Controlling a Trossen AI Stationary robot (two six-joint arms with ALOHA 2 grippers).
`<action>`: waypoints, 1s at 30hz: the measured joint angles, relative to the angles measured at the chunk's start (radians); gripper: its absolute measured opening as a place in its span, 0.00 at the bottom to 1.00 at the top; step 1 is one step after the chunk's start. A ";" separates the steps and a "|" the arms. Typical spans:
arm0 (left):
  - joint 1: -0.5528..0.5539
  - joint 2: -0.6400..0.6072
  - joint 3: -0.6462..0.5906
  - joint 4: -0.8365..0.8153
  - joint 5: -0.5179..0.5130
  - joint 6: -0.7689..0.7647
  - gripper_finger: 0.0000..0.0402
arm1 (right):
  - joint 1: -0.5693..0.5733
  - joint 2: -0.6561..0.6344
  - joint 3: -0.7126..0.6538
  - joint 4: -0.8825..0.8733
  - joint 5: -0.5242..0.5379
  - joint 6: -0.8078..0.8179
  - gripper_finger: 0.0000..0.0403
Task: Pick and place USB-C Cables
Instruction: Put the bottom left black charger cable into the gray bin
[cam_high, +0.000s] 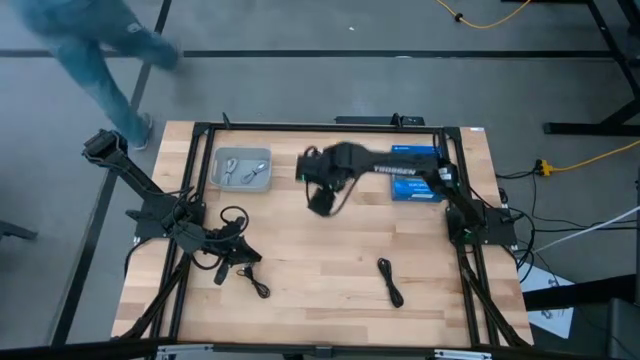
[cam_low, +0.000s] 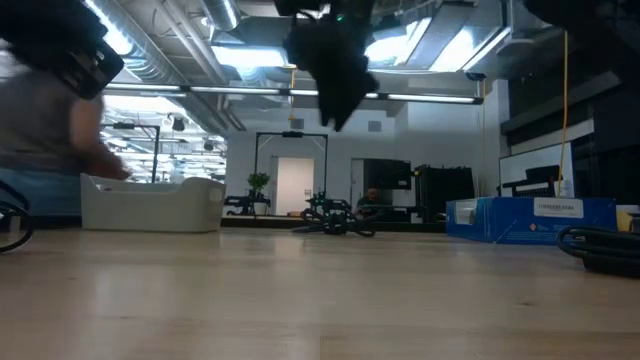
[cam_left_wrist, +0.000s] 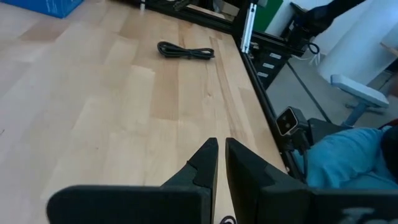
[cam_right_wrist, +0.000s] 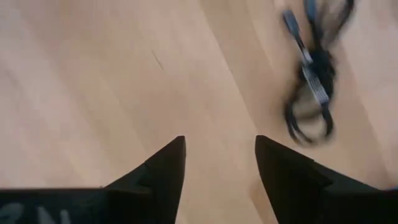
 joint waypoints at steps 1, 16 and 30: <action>0.000 0.000 0.000 0.000 0.000 0.000 0.06 | 0.028 0.000 -0.003 -0.030 0.015 0.026 0.49; 0.000 0.000 0.000 0.000 -0.001 -0.001 0.06 | 0.435 -0.001 -0.268 0.428 -0.033 0.249 0.49; 0.000 0.000 0.000 0.000 -0.001 -0.002 0.06 | 0.472 0.067 -0.562 1.477 0.194 0.069 0.49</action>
